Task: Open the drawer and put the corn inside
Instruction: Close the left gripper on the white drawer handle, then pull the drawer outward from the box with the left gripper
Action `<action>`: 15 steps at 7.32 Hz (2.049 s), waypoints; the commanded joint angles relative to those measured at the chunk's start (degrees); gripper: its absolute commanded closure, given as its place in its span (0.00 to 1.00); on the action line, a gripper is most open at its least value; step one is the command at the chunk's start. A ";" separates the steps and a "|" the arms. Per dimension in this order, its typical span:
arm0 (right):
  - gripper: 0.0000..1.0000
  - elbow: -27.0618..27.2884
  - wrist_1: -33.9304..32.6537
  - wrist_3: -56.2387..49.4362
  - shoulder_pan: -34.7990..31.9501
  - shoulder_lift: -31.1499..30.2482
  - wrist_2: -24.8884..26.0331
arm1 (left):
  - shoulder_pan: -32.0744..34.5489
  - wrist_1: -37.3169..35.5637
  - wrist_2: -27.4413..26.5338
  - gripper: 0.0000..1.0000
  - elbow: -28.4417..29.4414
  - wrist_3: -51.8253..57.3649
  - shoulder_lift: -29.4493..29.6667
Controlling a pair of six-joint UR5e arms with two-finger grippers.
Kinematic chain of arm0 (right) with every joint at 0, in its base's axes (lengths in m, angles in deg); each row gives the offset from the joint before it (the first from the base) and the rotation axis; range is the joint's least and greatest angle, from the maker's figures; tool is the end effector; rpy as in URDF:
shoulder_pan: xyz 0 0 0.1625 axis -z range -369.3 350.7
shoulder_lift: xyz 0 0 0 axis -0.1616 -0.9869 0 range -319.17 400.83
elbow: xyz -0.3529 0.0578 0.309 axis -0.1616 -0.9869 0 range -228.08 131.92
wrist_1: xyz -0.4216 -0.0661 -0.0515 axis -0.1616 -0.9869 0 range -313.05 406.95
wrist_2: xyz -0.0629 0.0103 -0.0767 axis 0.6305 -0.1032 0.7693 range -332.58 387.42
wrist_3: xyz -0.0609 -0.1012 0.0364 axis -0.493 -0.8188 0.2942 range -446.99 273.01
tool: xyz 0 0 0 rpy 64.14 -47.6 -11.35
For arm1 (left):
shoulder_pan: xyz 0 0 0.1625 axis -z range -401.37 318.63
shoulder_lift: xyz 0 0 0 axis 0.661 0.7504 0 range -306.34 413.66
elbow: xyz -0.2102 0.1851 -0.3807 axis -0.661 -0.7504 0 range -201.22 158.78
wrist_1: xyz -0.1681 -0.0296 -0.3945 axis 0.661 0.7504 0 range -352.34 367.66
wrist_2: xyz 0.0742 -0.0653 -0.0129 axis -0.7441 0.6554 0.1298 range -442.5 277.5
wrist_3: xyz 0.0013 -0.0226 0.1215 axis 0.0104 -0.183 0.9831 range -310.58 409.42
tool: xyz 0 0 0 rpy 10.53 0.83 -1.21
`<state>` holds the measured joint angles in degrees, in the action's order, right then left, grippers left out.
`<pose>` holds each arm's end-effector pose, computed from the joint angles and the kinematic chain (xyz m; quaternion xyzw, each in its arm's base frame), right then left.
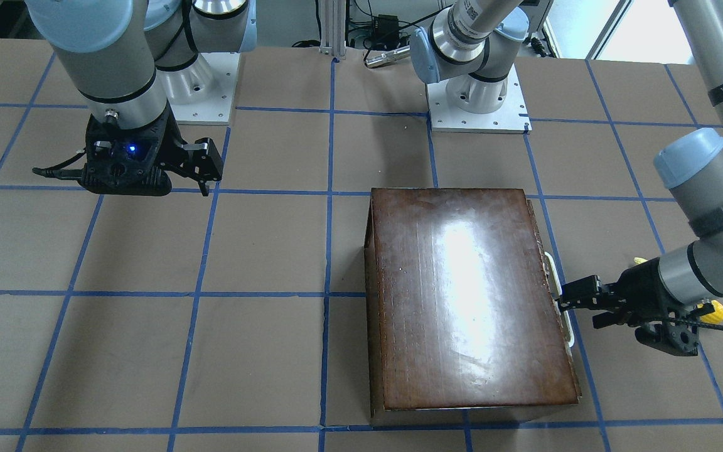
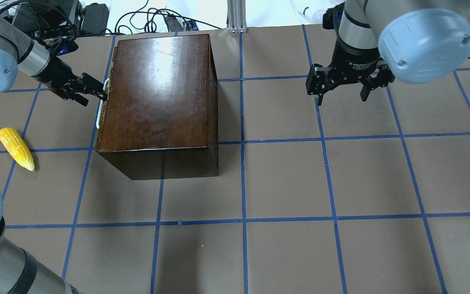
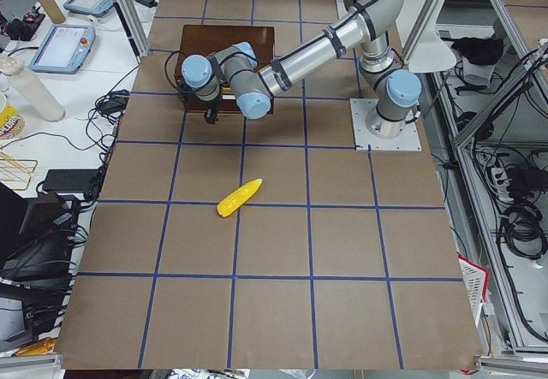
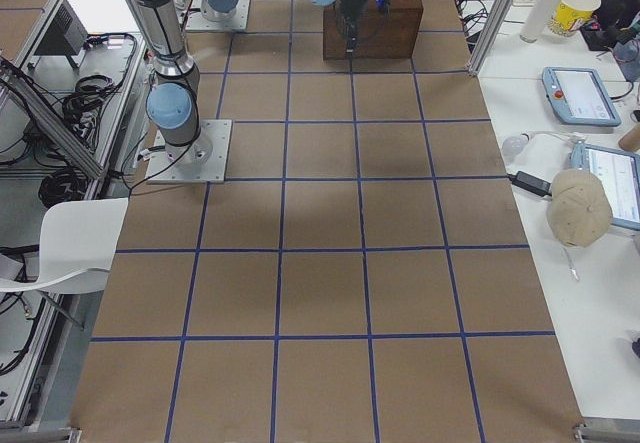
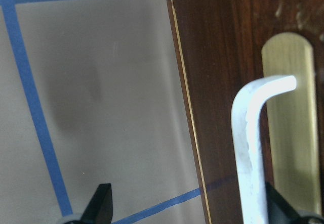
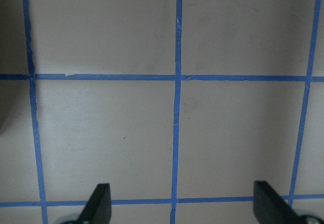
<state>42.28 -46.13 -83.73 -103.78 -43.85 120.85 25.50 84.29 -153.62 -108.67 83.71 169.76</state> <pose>0.1681 -0.5330 0.4650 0.0113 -0.9992 -0.0204 0.0314 0.0998 -0.6751 0.2910 -0.0810 -0.9793 0.0018 0.1853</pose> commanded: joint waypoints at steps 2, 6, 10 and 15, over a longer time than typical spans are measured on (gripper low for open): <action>0.00 0.00 -0.08 0.00 0.00 0.04 0.00 | -0.60 0.54 -0.08 0.00 0.18 1.57 0.01; 0.00 0.00 0.01 0.00 0.00 -0.04 0.00 | -0.60 0.54 -0.34 0.00 0.27 2.01 0.01; 0.00 0.00 -0.08 0.00 0.00 -0.04 0.00 | -1.57 1.59 -1.21 0.00 1.50 3.76 0.18; 0.00 0.00 0.01 0.00 0.00 -0.04 0.00 | -1.66 1.68 -2.89 0.00 1.50 4.91 0.09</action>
<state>42.27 -46.12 -83.74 -103.78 -43.85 120.84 23.92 85.97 -156.36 -107.18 88.40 169.92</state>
